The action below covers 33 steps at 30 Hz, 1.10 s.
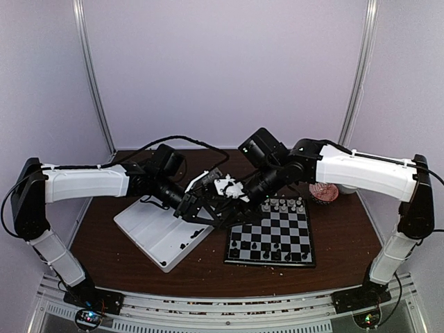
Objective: Set up the chess pieces on the board
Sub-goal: Pass from the left arm to the right
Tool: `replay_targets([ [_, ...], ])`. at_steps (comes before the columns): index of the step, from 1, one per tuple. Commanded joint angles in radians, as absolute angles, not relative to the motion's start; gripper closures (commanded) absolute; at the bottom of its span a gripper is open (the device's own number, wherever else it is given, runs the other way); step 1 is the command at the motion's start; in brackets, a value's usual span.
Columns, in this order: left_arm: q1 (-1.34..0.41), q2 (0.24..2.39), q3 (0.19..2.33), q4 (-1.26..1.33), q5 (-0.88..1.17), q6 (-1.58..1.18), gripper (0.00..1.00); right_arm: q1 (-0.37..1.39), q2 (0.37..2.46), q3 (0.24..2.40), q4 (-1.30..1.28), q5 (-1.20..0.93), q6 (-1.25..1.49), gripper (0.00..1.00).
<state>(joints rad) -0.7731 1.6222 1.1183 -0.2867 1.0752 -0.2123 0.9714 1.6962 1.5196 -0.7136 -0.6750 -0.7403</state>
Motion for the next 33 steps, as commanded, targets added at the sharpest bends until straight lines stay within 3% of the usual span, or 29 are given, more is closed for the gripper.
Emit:
replay_targets([
  [1, -0.775, 1.62, 1.125, -0.239, 1.123, -0.209, 0.92, 0.987, 1.712, 1.539, -0.72, -0.654, -0.761, 0.6],
  [10, -0.775, 1.615, 1.106, -0.211, 1.154, -0.218, 0.92, 0.993, 1.706, 1.518, -0.694, -0.608, -0.761, 0.61],
  [21, -0.775, 1.605, 1.083, -0.104, 1.169, -0.291, 0.93, 1.006, 1.697, 1.498, -0.653, -0.564, -0.74, 0.77],
  [28, -0.774, 1.607, 1.064, -0.08, 1.181, -0.301, 0.93, 1.007, 1.69, 1.473, -0.665, -0.57, -0.766, 0.68],
  [33, -0.774, 1.609, 1.061, -0.04, 1.195, -0.33, 0.94, 1.008, 1.689, 1.468, -0.649, -0.556, -0.758, 0.74],
])
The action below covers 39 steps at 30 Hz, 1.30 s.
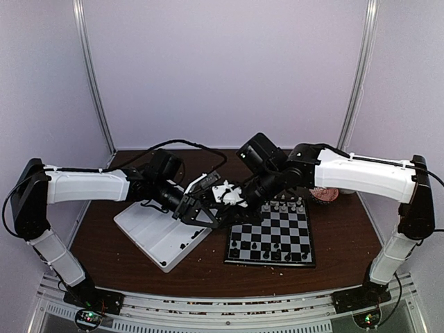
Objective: Set up the chess pieces on the board
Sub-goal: Pass from the left arm to the right, then pass from the right arm to the left
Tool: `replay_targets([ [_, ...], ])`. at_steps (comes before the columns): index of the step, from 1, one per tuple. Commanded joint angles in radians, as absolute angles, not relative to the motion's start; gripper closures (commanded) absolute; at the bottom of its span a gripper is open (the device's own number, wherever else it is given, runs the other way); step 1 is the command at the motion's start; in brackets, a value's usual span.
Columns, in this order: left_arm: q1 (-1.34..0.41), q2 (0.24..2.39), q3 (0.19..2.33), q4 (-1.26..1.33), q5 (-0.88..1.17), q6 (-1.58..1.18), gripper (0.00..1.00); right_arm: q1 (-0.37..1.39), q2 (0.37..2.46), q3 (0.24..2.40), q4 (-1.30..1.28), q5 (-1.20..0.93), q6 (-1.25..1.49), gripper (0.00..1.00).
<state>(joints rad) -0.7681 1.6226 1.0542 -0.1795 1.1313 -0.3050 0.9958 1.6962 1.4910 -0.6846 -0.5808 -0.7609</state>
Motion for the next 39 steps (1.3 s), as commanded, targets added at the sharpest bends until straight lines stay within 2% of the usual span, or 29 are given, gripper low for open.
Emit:
replay_targets([
  [1, -0.773, 1.608, 1.06, -0.033, 1.202, -0.335, 0.94, 1.008, 1.689, 1.467, -0.644, -0.552, -0.753, 0.76],
  [5, -0.772, 1.603, 1.051, -0.013, 1.201, -0.35, 0.95, 1.007, 1.684, 1.46, -0.625, -0.533, -0.743, 0.82],
  [9, -0.769, 1.605, 1.043, -0.012, 1.177, -0.354, 0.9, 1.0, 1.678, 1.453, -0.614, -0.545, -0.722, 0.84],
  [16, -0.741, 1.563, 1.02, -0.001, 1.105, -0.362, 0.74, 0.946, 1.675, 1.447, -0.592, -0.607, -0.658, 0.84],
  [21, -0.719, 1.482, 0.967, 0.049, 0.938, -0.384, 0.68, 0.884, 1.68, 1.434, -0.549, -0.671, -0.562, 0.84],
  [30, -0.73, 1.38, 0.685, 0.621, 0.553, -0.613, 0.58, 0.776, 1.695, 1.402, -0.449, -0.815, -0.328, 0.83],
  [34, -0.748, 1.409, 0.651, 0.754, 0.465, -0.677, 0.56, 0.752, 1.693, 1.391, -0.4, -0.835, -0.267, 0.83],
  [39, -0.767, 1.496, 0.668, 0.911, 0.468, -0.757, 0.56, 0.752, 1.7, 1.391, -0.374, -0.825, -0.236, 0.83],
])
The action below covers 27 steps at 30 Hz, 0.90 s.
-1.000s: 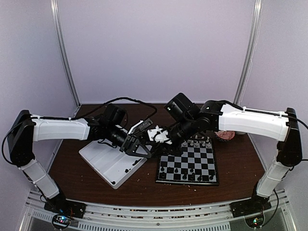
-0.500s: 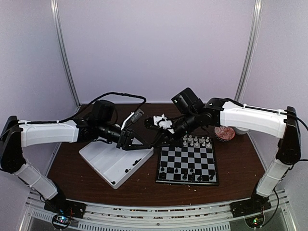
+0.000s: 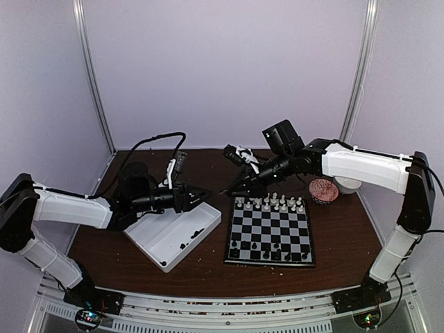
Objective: Set up the chess pieces on the board
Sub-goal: Pass from the right arm to the left
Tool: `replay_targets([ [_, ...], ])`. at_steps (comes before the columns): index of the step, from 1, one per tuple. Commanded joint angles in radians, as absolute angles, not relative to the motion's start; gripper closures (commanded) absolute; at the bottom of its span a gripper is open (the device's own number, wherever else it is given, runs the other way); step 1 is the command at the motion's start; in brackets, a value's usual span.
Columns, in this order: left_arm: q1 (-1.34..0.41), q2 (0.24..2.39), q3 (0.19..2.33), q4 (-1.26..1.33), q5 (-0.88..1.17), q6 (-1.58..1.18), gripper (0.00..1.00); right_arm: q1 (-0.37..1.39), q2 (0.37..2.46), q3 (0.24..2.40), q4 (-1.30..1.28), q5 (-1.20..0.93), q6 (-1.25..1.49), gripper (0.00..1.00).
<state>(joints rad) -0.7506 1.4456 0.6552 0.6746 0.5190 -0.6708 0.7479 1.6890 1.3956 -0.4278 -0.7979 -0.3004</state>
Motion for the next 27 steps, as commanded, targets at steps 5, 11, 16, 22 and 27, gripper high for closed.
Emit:
replay_targets([
  [5, -0.772, 1.541, 0.712, 0.916, 0.523, -0.761, 0.56, 0.752, 1.706, 1.394, -0.37, -0.819, -0.23, 0.83],
  [11, -0.773, 1.586, 0.75, 0.945, 0.589, -0.783, 0.61, 0.752, 1.713, 1.403, -0.363, -0.814, -0.218, 0.83],
  [16, -0.773, 1.621, 0.775, 0.964, 0.623, -0.8, 0.68, 0.752, 1.716, 1.408, -0.362, -0.806, -0.219, 0.83],
  [22, -0.772, 1.634, 0.787, 0.943, 0.627, -0.807, 0.66, 0.751, 1.708, 1.407, -0.358, -0.798, -0.219, 0.83],
  [27, -0.772, 1.63, 0.779, 0.926, 0.616, -0.808, 0.64, 0.739, 1.695, 1.402, -0.348, -0.801, -0.209, 0.83],
])
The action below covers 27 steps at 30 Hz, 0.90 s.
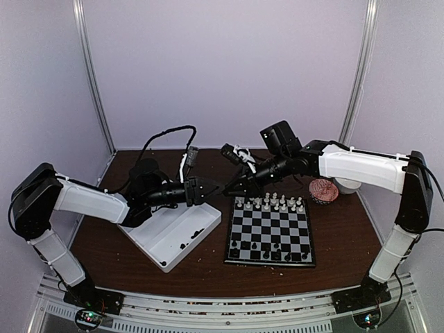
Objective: Set up the chess pieces on the board
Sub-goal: Pass from the right arm to the left
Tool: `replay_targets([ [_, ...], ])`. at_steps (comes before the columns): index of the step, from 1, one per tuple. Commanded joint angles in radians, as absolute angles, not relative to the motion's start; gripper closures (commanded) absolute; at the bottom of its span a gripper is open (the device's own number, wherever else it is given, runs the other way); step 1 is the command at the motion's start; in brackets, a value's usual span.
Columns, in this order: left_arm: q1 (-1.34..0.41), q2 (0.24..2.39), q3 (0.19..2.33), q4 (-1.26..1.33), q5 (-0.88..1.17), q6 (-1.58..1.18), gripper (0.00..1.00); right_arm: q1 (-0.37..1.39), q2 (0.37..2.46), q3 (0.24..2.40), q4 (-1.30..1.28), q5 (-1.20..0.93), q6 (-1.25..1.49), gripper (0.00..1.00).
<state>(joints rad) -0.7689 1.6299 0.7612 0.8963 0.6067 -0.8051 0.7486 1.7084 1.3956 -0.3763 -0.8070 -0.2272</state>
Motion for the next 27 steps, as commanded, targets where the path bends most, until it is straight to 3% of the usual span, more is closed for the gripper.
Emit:
replay_targets([
  [1, -0.772, 1.629, 0.777, 0.926, 0.618, -0.809, 0.64, 0.733, 1.694, 1.401, -0.347, -0.801, -0.207, 0.83],
  [20, -0.77, 1.677, 0.811, 0.955, 0.673, -0.834, 0.89, 0.715, 1.698, 1.388, -0.325, -0.808, -0.195, 0.82],
  [23, -0.766, 1.668, 0.815, 0.933, 0.676, -0.82, 0.97, 0.714, 1.694, 1.388, -0.338, -0.807, -0.203, 0.76],
  [27, -0.761, 1.625, 0.851, 0.775, 0.685, -0.73, 1.0, 0.688, 1.629, 1.35, -0.415, -0.821, -0.276, 0.58],
])
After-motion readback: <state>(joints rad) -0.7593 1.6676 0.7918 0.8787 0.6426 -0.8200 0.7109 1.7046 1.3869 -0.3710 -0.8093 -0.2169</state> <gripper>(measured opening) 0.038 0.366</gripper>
